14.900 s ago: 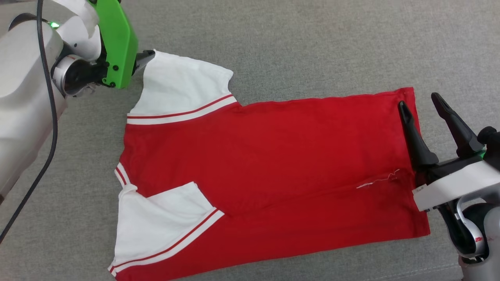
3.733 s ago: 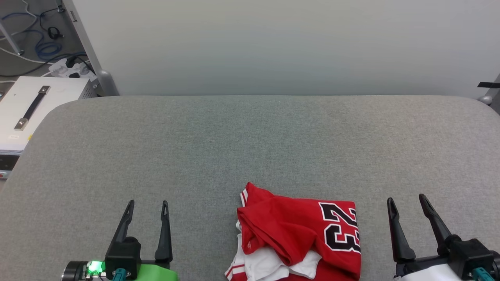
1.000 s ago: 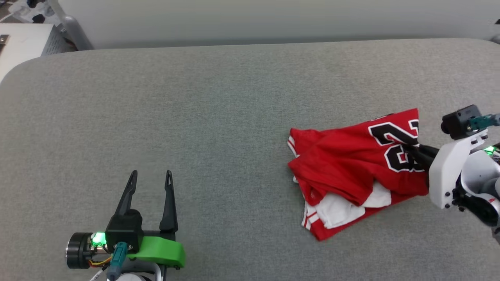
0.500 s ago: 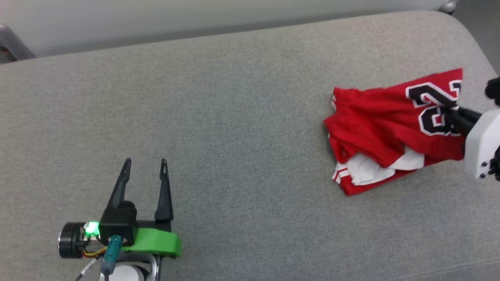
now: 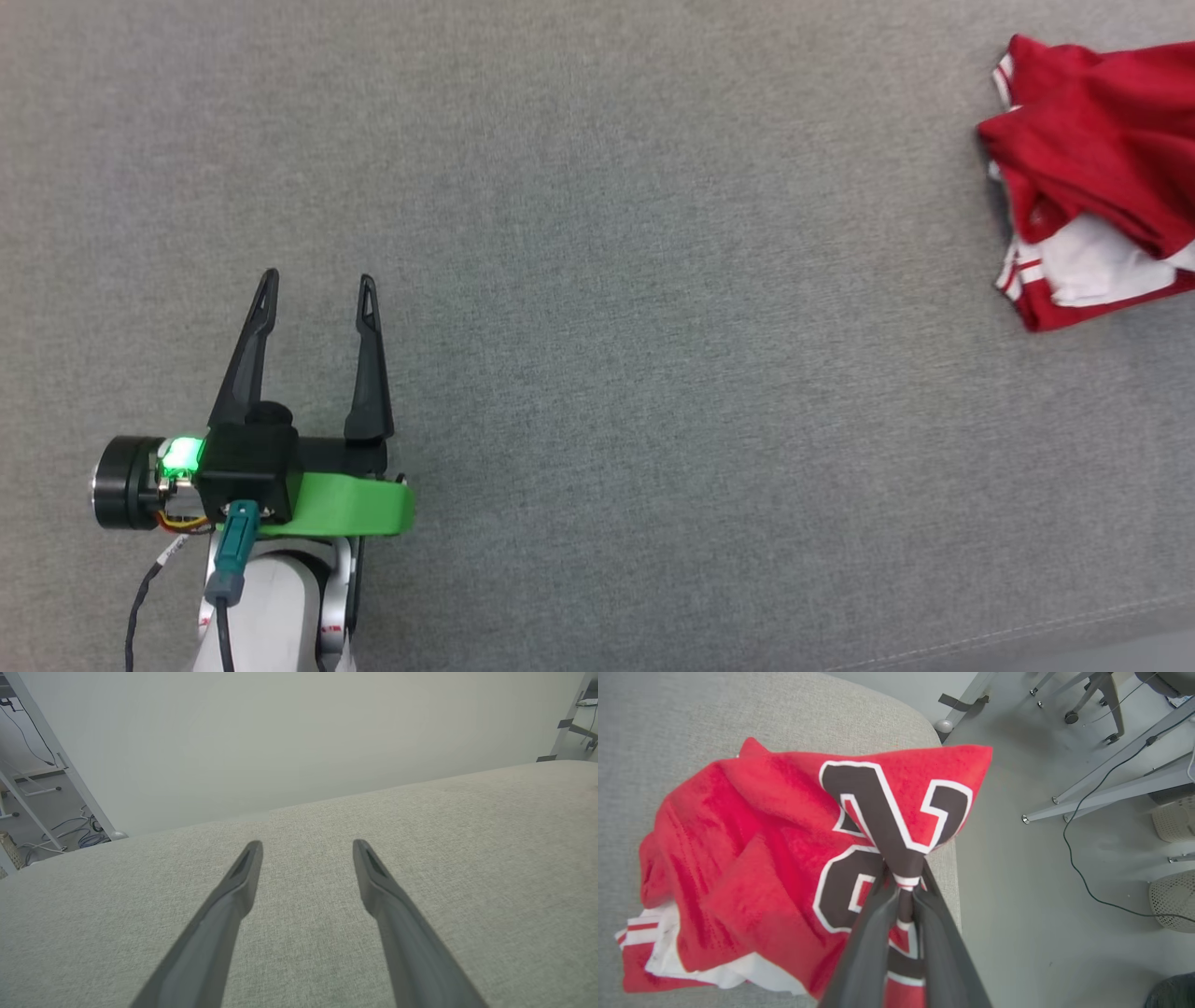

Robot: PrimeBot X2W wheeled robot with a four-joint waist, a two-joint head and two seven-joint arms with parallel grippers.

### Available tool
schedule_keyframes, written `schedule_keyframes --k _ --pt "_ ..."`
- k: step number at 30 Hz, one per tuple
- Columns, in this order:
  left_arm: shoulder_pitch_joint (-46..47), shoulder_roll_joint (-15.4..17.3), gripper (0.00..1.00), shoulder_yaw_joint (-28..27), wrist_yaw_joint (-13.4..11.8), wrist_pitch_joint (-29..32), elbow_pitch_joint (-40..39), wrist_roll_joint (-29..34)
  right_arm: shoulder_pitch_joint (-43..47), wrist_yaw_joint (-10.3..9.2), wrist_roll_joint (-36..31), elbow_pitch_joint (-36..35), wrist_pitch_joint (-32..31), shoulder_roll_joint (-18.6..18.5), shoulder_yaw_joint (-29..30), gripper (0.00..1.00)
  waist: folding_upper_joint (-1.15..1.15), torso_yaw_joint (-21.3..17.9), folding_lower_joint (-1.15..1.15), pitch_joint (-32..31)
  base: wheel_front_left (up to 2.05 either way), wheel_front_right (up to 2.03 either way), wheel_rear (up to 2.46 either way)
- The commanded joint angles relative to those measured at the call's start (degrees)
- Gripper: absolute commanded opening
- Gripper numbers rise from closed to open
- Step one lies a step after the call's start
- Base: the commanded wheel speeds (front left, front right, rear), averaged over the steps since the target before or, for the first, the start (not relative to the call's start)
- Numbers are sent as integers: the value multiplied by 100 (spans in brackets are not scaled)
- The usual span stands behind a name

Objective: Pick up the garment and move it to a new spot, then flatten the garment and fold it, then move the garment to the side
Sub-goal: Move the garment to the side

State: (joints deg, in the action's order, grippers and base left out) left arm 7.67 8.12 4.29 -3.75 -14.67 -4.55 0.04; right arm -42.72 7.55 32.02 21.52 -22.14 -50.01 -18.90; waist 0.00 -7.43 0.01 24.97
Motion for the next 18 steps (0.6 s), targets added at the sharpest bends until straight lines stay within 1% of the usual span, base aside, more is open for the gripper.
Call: schedule_keyframes --k 1,8,12,13,14,18 --pt "135 49 100 14 -18 -33 -51 49 -147 -6 -112 110 49 -65 28 0 0 85 -1 367 0 0 0" --pt "309 82 100 115 -36 -33 -170 52 -592 -6 -369 881 221 -147 283 0 0 180 -1 616 0 0 0" --pt "366 84 100 157 -68 -33 -170 42 -782 -6 -603 1309 412 -71 441 0 0 217 -1 644 0 0 0" --pt "372 81 100 171 -74 -33 -153 37 -827 -6 -710 1428 509 -35 506 46 0 229 -1 621 0 0 0" --pt "370 77 100 177 -84 -33 -138 31 -848 -6 -789 1517 570 5 535 100 0 235 -1 591 0 0 0" --pt "303 49 100 192 -139 -33 -82 -1 -840 -6 -973 1846 846 202 667 100 0 251 -1 351 0 0 0"
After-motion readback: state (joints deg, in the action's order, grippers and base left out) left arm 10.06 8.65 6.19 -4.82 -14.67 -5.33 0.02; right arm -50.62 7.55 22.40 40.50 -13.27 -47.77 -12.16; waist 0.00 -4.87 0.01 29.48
